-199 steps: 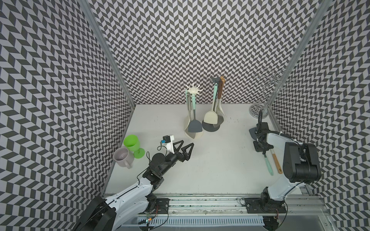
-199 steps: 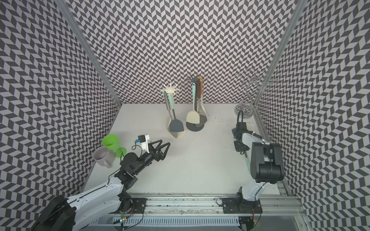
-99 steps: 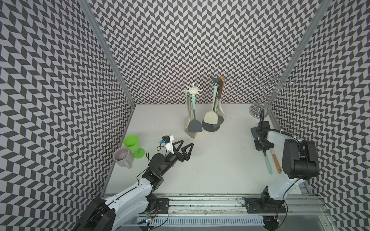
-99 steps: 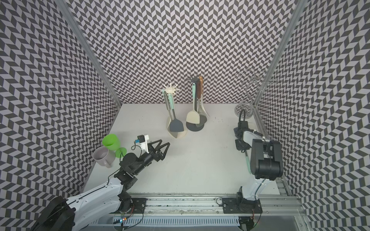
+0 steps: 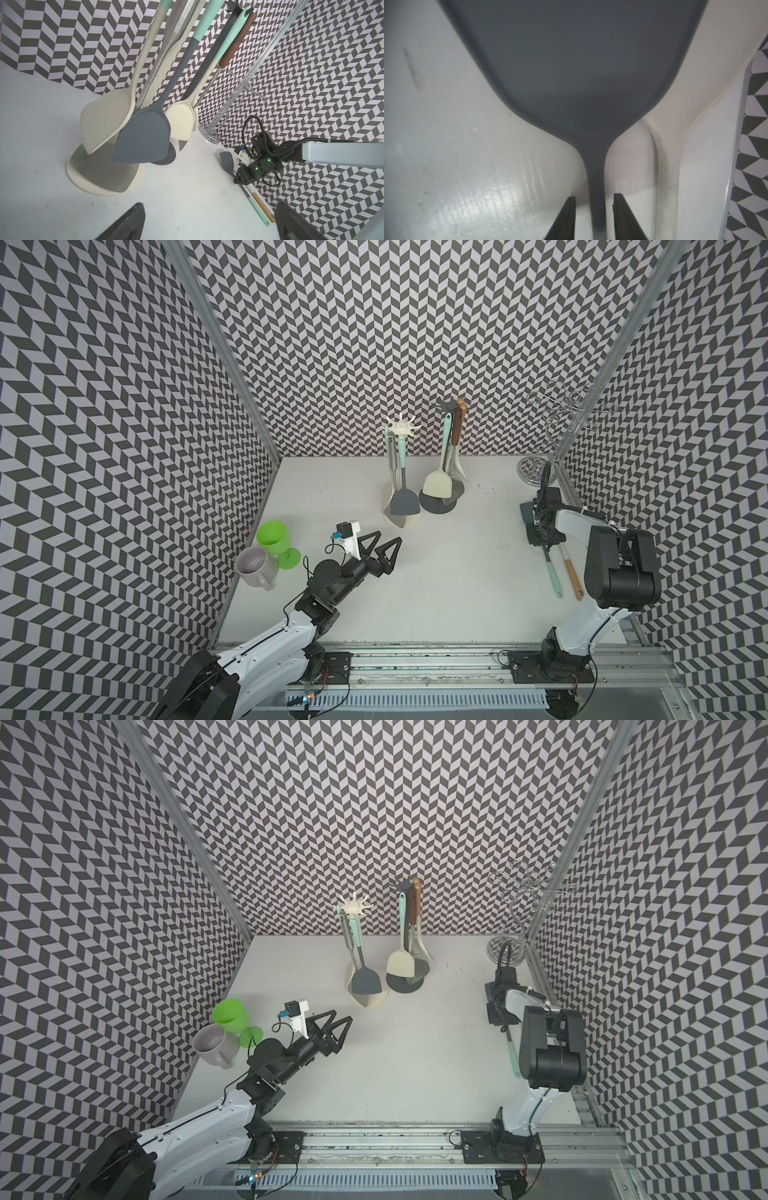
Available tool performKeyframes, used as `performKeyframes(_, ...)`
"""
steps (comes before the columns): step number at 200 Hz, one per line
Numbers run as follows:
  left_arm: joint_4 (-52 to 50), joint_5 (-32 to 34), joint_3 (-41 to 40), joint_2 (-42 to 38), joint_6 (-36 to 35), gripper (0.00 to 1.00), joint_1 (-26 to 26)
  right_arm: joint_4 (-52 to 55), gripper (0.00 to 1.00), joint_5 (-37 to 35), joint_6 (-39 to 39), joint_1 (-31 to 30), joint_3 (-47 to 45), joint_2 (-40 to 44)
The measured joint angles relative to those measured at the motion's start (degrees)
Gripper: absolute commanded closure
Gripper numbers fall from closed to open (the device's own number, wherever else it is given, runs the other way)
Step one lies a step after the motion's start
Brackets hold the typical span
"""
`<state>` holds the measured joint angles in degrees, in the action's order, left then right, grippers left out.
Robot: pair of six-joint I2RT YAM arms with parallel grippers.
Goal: Take the spatula off the kitchen utensil rack
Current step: Place the spatula at the center of the board.
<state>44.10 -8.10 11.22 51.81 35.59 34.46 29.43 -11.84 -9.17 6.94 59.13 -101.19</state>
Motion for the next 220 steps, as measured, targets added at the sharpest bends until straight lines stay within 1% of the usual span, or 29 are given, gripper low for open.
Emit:
performKeyframes(32, 0.0, -0.2, 0.0, 0.0, -0.2, 0.01, 0.0, 0.3, 0.50, 2.1, 1.5, 0.0, 0.2, 0.5)
performKeyframes(52, 0.0, -0.2, 0.0, -0.3, -0.4, 0.01, 0.0, 1.0, 0.44, 3.8, 2.9, -0.1, 0.0, 2.4)
performKeyframes(89, -0.2, -0.1, 0.0, -2.1, -1.5, 0.01, 0.0, 0.7, 0.32, 6.1, 5.8, -0.9, -0.7, 13.0)
performKeyframes(98, -0.5, -0.1, 0.0, -2.7, -1.7, 0.01, 0.0, 0.3, 0.29, 6.4, 6.6, -1.2, -1.1, 15.8)
performKeyframes(106, -0.7, 0.0, 0.0, -3.3, -1.9, 0.01, 0.0, 0.0, 0.21, 6.7, 7.3, -1.6, -1.6, 18.3)
performKeyframes(122, -1.3, 0.3, 0.0, -4.6, -2.5, 0.01, 0.0, -0.7, 0.17, 7.5, 8.8, -2.6, -3.0, 22.9)
performKeyframes(134, -1.7, 0.5, 0.0, -5.3, -2.9, 0.01, 0.0, -1.3, 0.14, 8.0, 9.8, -3.4, -4.4, 26.0)
performKeyframes(165, -3.0, 1.1, 0.0, -7.1, -3.6, 0.01, 0.0, -2.1, 0.14, 9.0, 11.9, -6.7, -8.1, 34.5)
performKeyframes(212, -4.3, 1.9, 0.0, -10.0, -4.3, 0.01, 0.0, -2.9, 0.14, 9.4, 12.9, -11.0, -8.8, 45.9)
performKeyframes(213, -4.3, 1.9, 0.0, -10.1, -4.3, 0.01, 0.0, -3.0, 0.07, 9.4, 12.9, -11.1, -8.8, 46.2)
performKeyframes(214, -4.3, 1.9, 0.0, -10.2, -4.3, 0.01, 0.0, -3.0, 0.04, 9.4, 12.9, -11.1, -8.8, 46.4)
performKeyframes(216, -4.4, 1.9, 0.0, -10.3, -4.3, 0.01, 0.0, -3.1, 0.01, 9.4, 12.9, -11.3, -8.9, 46.9)
performKeyframes(220, -4.5, 2.0, 0.0, -10.5, -4.3, 0.01, 0.0, -3.4, 0.00, 9.4, 13.1, -11.5, -9.1, 47.6)
